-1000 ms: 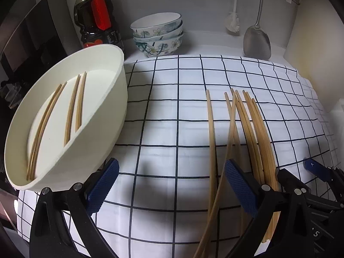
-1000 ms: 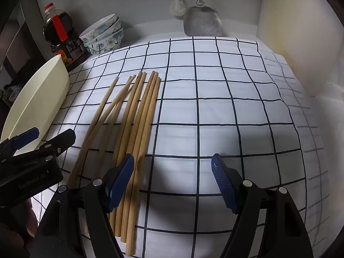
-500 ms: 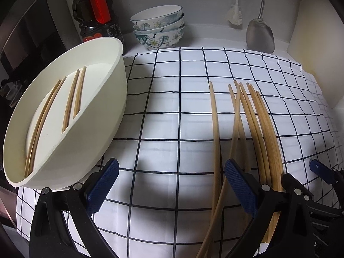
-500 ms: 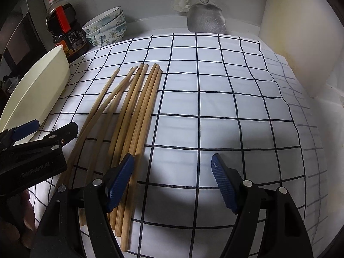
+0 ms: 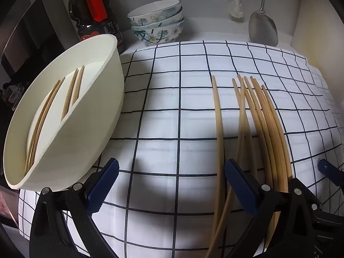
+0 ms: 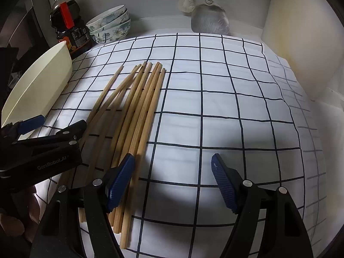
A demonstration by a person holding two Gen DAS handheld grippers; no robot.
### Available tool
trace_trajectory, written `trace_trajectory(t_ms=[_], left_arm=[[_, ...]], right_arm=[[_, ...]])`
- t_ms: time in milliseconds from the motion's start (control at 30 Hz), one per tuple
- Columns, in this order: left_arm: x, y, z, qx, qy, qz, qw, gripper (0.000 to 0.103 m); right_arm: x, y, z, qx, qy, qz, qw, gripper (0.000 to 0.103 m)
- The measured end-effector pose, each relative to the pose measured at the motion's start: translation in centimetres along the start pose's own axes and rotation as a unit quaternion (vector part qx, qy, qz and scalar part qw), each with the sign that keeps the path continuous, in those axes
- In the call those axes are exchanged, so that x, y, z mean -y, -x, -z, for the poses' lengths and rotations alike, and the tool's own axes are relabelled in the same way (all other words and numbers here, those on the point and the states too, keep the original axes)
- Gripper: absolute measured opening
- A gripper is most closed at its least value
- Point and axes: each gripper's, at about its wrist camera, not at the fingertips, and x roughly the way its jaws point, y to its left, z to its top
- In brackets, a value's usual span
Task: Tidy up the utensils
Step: 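Close the left tool on a wooden chopstick while the right tool grasps another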
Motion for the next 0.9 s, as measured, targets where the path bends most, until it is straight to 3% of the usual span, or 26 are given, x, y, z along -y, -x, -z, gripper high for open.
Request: trace_trajectory(t_ms=[300,700,800,900], left_arm=[[0.4,-0.5,0.3,-0.004,-0.01,-0.012,0.9999,0.098],[-0.7,-0.3,1.0,-0.015,-0.002,-0.01,0.9998,0.096],[-0.1,-0.2,0.7,-0.012,-0.006,-0.006,0.9999,0.085],[0.6,0.0,0.4,-0.011,-0.013,0.008,0.9998,0.067]], right_arm=[[-0.6,-0.4,0.0,0.004,0.022,0.018,1.0,0.071],[1.8,-0.7,-0.9,0.007,0.01,0.036,0.999,0.071],[1.5,-0.9,-1.2,0.011,0.017,0.029,0.999,0.071],[1.0,-1.2,-1.5,0.012,0.023,0.021,0.999,0.069]])
